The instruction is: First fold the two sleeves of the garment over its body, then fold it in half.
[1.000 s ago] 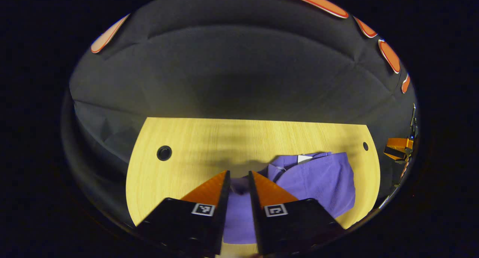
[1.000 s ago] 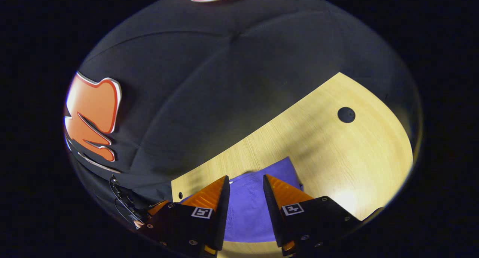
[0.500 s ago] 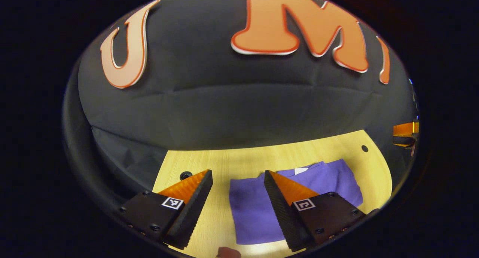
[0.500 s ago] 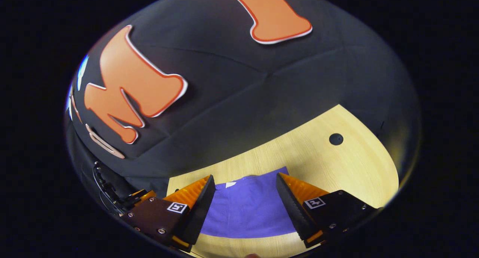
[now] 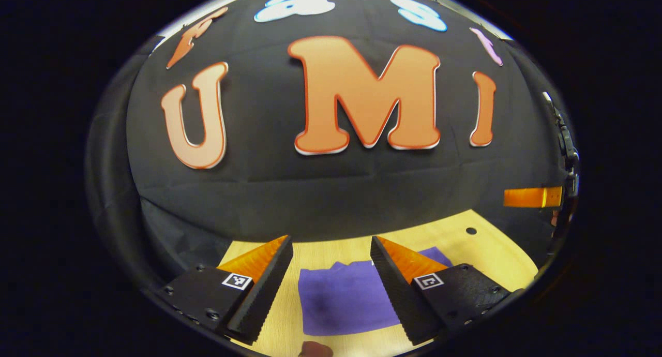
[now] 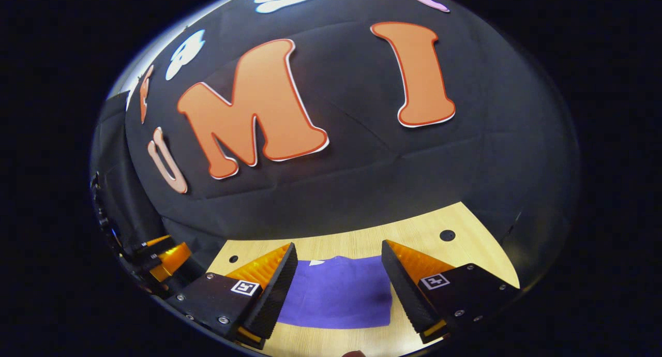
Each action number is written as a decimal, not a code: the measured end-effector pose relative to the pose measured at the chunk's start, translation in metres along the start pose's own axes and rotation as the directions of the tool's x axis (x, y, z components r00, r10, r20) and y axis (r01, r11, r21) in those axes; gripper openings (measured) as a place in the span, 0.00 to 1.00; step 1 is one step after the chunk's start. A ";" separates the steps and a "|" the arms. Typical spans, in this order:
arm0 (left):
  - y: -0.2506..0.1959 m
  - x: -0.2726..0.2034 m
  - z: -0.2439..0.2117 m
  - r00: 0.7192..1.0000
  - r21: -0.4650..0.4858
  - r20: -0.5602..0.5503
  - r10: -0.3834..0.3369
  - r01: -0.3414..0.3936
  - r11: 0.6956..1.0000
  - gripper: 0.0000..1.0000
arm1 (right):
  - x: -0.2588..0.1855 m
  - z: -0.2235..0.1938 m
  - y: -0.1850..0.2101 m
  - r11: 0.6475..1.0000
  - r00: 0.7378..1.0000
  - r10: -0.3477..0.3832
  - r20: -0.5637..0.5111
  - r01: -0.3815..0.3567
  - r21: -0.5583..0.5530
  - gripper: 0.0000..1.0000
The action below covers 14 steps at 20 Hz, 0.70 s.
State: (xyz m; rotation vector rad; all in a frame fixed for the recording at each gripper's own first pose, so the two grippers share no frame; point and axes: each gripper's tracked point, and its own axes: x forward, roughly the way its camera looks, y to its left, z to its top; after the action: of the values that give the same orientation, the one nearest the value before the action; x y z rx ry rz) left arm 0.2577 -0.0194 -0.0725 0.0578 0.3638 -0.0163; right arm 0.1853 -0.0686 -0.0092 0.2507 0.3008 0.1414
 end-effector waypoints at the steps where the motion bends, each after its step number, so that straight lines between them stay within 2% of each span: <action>1: -0.006 -0.013 0.007 0.999 0.003 0.033 -0.008 0.007 1.000 0.98 | -0.008 0.000 0.003 1.000 1.000 -0.003 0.015 0.003 -0.018 0.97; 5: -0.023 -0.054 0.032 0.989 0.007 0.147 -0.015 0.015 1.000 0.97 | -0.044 0.011 0.024 0.997 0.992 -0.022 0.124 0.031 -0.070 0.97; 6: -0.027 -0.064 0.036 0.986 -0.002 0.165 -0.022 0.023 1.000 0.97 | -0.053 0.015 0.031 0.996 0.988 -0.014 0.155 0.027 -0.083 1.00; 7: -0.030 -0.077 0.039 0.981 -0.014 0.194 -0.021 0.024 1.000 0.97 | -0.062 0.018 0.036 0.994 0.983 -0.007 0.181 0.026 -0.103 0.97; 10: -0.035 -0.102 0.049 0.964 -0.038 0.266 -0.023 0.034 0.999 0.97 | -0.079 0.012 0.058 0.984 0.973 0.046 0.227 -0.006 -0.177 0.97; 12: -0.038 -0.115 0.048 0.959 -0.059 0.283 -0.017 0.035 0.998 0.94 | -0.089 0.007 0.066 0.974 0.967 0.056 0.250 0.002 -0.225 0.97; 14: -0.039 -0.124 0.041 0.956 -0.083 0.294 -0.009 0.035 0.996 0.97 | -0.098 0.001 0.072 0.967 0.962 0.063 0.265 0.006 -0.253 0.97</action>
State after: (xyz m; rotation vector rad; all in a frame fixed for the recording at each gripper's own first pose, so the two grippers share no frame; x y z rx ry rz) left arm 0.1558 -0.0596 0.0082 -0.0353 0.0666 -0.0305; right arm 0.0863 -0.0173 0.0377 0.0200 0.0040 0.1701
